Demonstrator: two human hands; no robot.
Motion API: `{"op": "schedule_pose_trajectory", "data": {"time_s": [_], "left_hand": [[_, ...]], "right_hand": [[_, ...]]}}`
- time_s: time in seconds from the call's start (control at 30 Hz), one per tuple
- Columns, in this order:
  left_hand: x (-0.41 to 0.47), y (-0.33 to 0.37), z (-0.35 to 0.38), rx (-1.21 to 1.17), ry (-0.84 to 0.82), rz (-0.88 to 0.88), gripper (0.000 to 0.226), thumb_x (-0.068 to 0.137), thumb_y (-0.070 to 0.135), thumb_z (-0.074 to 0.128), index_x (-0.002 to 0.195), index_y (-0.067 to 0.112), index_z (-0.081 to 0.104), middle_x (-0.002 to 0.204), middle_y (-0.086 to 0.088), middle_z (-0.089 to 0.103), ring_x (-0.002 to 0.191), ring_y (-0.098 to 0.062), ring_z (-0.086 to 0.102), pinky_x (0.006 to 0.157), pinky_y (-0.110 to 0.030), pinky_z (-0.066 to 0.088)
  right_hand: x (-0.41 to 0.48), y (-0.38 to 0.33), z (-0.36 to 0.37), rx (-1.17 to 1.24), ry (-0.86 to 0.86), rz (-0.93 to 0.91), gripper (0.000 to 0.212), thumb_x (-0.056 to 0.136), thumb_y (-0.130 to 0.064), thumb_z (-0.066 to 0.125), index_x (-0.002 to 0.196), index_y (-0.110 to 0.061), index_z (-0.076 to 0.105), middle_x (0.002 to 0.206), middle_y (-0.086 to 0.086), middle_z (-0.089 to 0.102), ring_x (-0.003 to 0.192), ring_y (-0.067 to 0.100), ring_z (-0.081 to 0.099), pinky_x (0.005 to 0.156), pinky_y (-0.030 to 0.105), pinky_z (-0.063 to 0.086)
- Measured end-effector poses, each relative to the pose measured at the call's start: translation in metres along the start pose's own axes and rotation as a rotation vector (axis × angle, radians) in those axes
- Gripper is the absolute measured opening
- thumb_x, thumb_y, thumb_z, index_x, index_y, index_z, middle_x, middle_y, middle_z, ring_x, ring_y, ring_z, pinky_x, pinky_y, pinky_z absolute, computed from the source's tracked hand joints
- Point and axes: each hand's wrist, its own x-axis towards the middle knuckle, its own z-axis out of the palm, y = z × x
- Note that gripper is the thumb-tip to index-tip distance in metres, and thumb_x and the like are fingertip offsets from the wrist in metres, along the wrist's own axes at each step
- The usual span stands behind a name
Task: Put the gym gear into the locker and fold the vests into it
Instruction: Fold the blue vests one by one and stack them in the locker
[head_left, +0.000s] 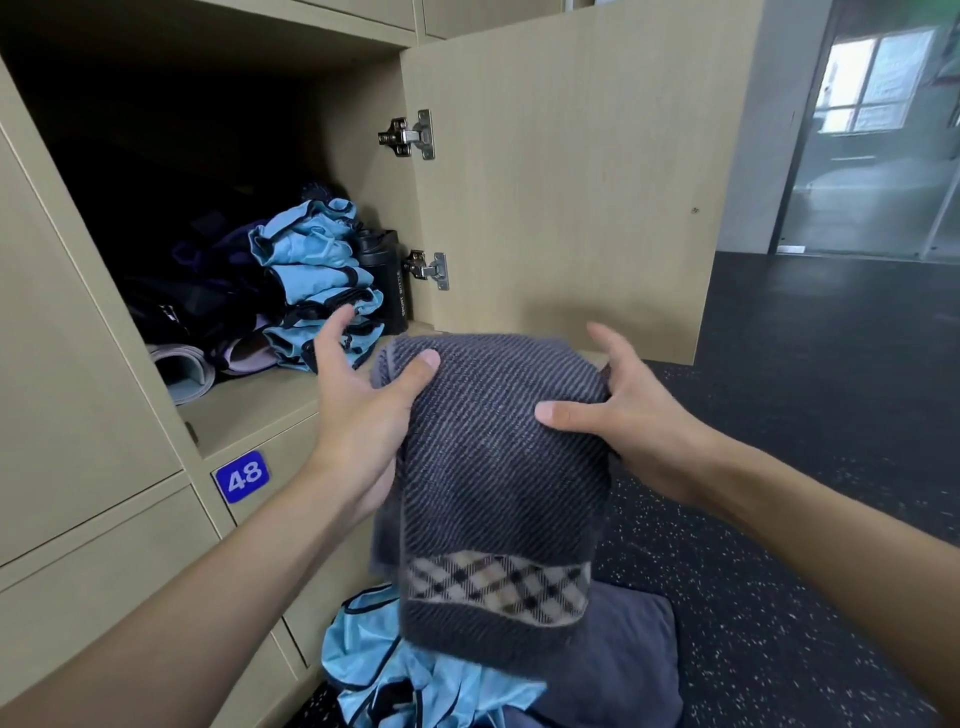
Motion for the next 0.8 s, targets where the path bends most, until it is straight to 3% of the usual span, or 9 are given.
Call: {"op": "schedule_pose_trajectory", "data": {"time_s": [0.07,0.17,0.27,0.37,0.43,0.53,0.6,0.7,0.8], "left_hand": [[-0.004,-0.004,-0.002,0.05,-0.067,-0.11,0.098,0.077,0.008,0.08,0.145,0.05,0.026,0.137,-0.01,0.052,0.113,-0.025,0.066,0.088,-0.043,0.058],[-0.012,-0.008,0.0,0.024,-0.221,-0.283,0.116,0.069,-0.008,0.078,0.146,0.059,0.022,0.127,-0.02,0.061,0.103,-0.027,0.071,0.075,-0.039,0.061],[-0.012,-0.006,0.005,-0.053,-0.125,-0.218,0.11,0.072,-0.016,0.071,0.147,0.052,0.028,0.117,-0.023,0.066,0.1,-0.03,0.072,0.077,-0.042,0.062],[-0.009,-0.001,0.007,-0.058,0.012,-0.119,0.091,0.081,-0.012,0.07,0.144,0.042,0.035,0.101,-0.018,0.073,0.096,-0.032,0.073,0.08,-0.049,0.06],[-0.011,0.0,0.004,0.002,-0.014,-0.106,0.087,0.08,-0.009,0.073,0.142,0.041,0.038,0.103,-0.018,0.072,0.095,-0.032,0.073,0.08,-0.051,0.06],[-0.014,-0.003,0.0,0.215,-0.234,-0.176,0.093,0.071,-0.015,0.076,0.14,0.039,0.042,0.114,-0.016,0.07,0.1,-0.028,0.072,0.087,-0.049,0.059],[-0.013,-0.005,-0.001,0.372,-0.283,-0.166,0.084,0.07,-0.014,0.077,0.136,0.03,0.05,0.113,-0.01,0.071,0.101,-0.022,0.071,0.092,-0.043,0.057],[-0.009,-0.003,-0.002,0.536,-0.258,-0.068,0.058,0.075,-0.006,0.079,0.126,0.018,0.063,0.102,0.002,0.074,0.092,-0.011,0.072,0.086,-0.03,0.058],[-0.004,0.005,-0.007,0.727,-0.281,0.082,0.036,0.08,0.006,0.079,0.111,0.02,0.069,0.088,0.01,0.074,0.078,0.0,0.07,0.069,-0.017,0.056]], "right_hand": [[0.001,-0.005,0.003,0.07,0.097,-0.053,0.099,0.079,0.0,0.076,0.149,-0.046,0.023,0.115,0.004,0.062,0.093,0.017,0.072,0.079,0.034,0.059],[0.001,-0.008,0.001,0.094,0.213,-0.113,0.086,0.084,-0.009,0.075,0.146,-0.046,0.029,0.11,0.002,0.064,0.09,0.016,0.072,0.071,0.031,0.06],[-0.002,-0.006,-0.005,0.025,0.082,-0.042,0.102,0.075,-0.012,0.08,0.148,-0.052,0.022,0.119,0.001,0.06,0.101,0.017,0.068,0.073,0.029,0.057],[-0.003,-0.002,-0.006,-0.018,-0.007,-0.033,0.104,0.075,0.007,0.075,0.146,-0.05,0.025,0.111,0.01,0.069,0.099,0.02,0.071,0.079,0.031,0.058],[-0.002,-0.002,-0.004,0.004,0.067,-0.089,0.086,0.078,0.01,0.072,0.14,-0.039,0.037,0.107,0.013,0.071,0.097,0.023,0.072,0.082,0.034,0.058],[0.001,-0.002,-0.004,-0.002,0.191,-0.164,0.047,0.082,0.004,0.071,0.117,-0.023,0.057,0.102,0.006,0.071,0.094,0.023,0.07,0.079,0.034,0.058],[0.001,-0.003,-0.008,-0.058,0.212,-0.165,0.036,0.083,0.0,0.072,0.112,-0.02,0.064,0.105,0.003,0.07,0.097,0.02,0.069,0.082,0.032,0.057],[-0.001,-0.004,-0.014,-0.166,0.122,-0.087,0.058,0.079,-0.003,0.078,0.131,-0.019,0.057,0.117,0.0,0.067,0.105,0.016,0.066,0.093,0.033,0.054],[-0.001,-0.003,-0.012,-0.274,0.001,-0.021,0.075,0.076,0.002,0.079,0.141,-0.016,0.045,0.118,-0.001,0.064,0.104,0.011,0.065,0.089,0.026,0.055]]}}
